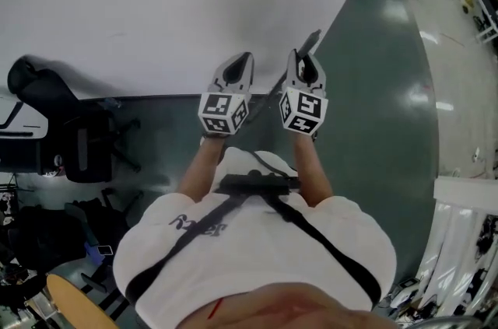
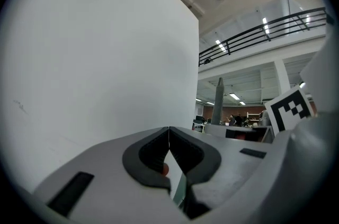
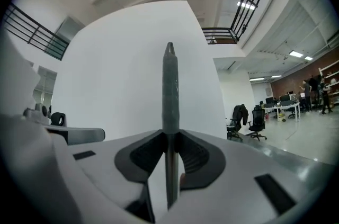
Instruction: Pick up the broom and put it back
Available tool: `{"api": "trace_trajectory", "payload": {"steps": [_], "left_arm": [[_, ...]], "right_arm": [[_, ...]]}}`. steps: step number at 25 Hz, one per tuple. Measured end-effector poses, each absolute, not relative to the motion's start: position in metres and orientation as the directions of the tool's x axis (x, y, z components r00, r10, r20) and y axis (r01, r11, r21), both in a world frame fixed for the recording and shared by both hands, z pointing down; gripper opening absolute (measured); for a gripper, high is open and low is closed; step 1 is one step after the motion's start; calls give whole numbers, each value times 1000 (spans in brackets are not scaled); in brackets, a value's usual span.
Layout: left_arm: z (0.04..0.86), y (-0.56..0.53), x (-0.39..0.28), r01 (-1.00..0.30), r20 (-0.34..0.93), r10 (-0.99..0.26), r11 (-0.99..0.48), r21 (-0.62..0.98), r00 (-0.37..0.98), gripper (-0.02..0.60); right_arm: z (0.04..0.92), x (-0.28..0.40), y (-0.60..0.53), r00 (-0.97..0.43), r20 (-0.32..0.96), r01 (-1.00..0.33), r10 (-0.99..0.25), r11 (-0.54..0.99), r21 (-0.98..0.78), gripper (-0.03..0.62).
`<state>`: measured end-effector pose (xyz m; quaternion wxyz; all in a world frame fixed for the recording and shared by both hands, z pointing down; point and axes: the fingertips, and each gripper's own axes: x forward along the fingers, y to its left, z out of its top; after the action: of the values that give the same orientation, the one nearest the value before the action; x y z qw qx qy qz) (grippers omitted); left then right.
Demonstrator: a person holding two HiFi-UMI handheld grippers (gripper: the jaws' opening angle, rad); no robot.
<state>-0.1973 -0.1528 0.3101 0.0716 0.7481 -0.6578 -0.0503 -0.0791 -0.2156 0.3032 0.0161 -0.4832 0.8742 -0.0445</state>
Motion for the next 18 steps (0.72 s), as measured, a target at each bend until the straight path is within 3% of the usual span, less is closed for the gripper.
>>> {"api": "trace_trajectory", "payload": {"steps": [11, 18], "left_arm": [[265, -140, -214, -984, -85, -994, -75, 163, 62, 11], [257, -133, -212, -995, -77, -996, -47, 89, 40, 11]], "right_arm": [[246, -102, -198, -583, -125, -805, -802, 592, -39, 95], [240, -98, -190, -581, -150, -803, -800, 593, -55, 95]]}}
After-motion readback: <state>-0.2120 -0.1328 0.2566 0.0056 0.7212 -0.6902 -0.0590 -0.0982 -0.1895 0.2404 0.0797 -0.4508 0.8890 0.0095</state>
